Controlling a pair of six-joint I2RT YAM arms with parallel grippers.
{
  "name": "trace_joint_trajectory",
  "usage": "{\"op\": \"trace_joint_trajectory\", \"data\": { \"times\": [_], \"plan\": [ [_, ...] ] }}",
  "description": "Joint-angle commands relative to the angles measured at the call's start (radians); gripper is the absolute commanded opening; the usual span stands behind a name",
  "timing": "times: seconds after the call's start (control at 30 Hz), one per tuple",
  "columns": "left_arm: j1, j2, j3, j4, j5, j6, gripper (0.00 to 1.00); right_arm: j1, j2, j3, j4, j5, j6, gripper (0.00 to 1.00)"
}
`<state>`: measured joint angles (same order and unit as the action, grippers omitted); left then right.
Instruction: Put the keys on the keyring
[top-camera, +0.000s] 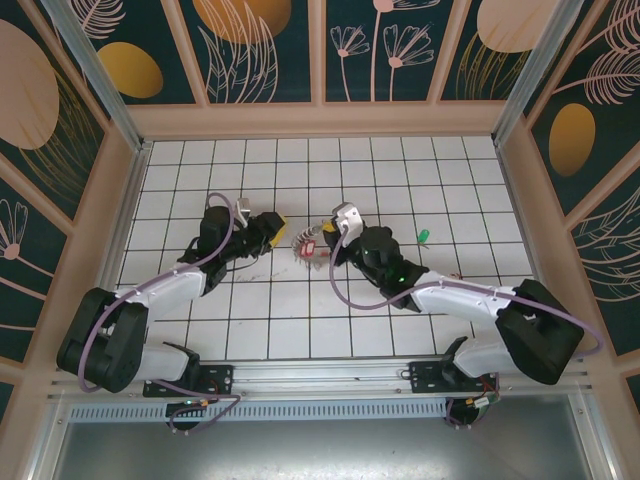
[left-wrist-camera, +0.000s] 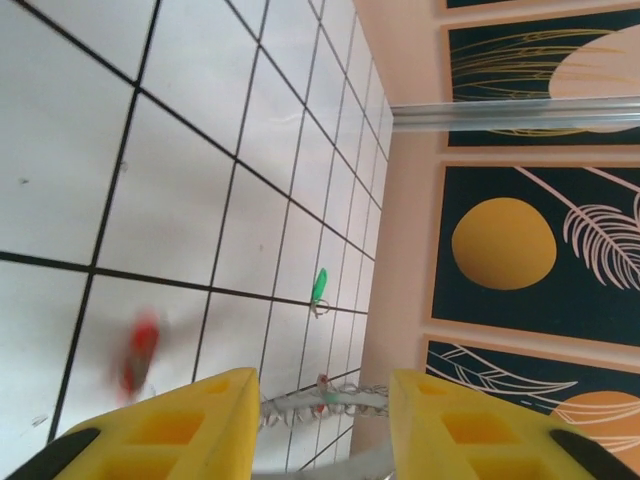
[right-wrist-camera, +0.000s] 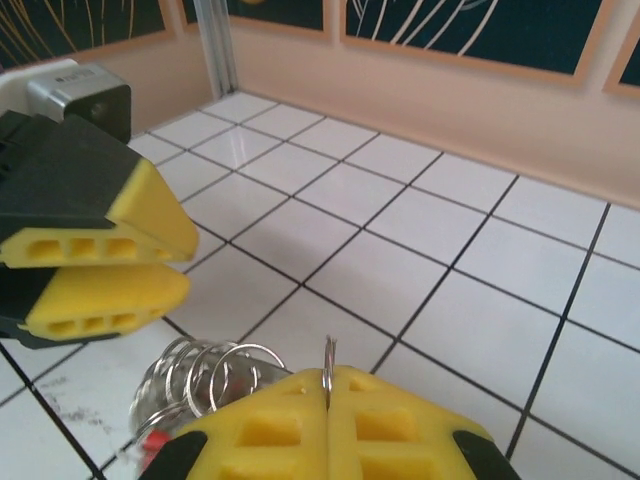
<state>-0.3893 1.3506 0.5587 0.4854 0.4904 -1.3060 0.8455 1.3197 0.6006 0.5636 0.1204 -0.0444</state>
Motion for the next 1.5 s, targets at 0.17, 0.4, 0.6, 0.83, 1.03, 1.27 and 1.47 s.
{"op": "trace_joint_trajectory", "data": {
  "times": [0.17, 0.4, 0.6, 0.83, 1.03, 1.27, 1.47],
  "plan": [
    [-0.005, -0.067, -0.043, -0.002, -0.008, 0.150, 0.43, -0.160, -0.105, 0.000, -0.150, -0.404, -0.082, 0.00],
    [-0.005, -0.154, 0.003, 0.038, -0.038, 0.461, 0.47, -0.239, -0.087, 0.161, -0.484, -0.623, -0.337, 0.00],
    [-0.006, -0.136, 0.036, 0.121, 0.128, 0.828, 0.46, -0.242, -0.014, 0.273, -0.611, -0.662, -0.474, 0.00],
    [-0.006, -0.076, 0.091, 0.099, 0.352, 1.098, 0.46, -0.252, 0.061, 0.385, -0.684, -0.755, -0.528, 0.00],
    [-0.006, -0.032, 0.126, 0.068, 0.492, 1.219, 0.45, -0.255, 0.122, 0.444, -0.717, -0.823, -0.506, 0.00],
    [-0.018, 0.008, 0.201, -0.185, 0.585, 1.604, 0.37, -0.255, 0.050, 0.336, -0.633, -0.801, -0.609, 0.00],
    [-0.037, 0.022, 0.235, -0.326, 0.570, 1.765, 0.38, -0.252, 0.023, 0.327, -0.637, -0.819, -0.626, 0.00]
  ]
}}
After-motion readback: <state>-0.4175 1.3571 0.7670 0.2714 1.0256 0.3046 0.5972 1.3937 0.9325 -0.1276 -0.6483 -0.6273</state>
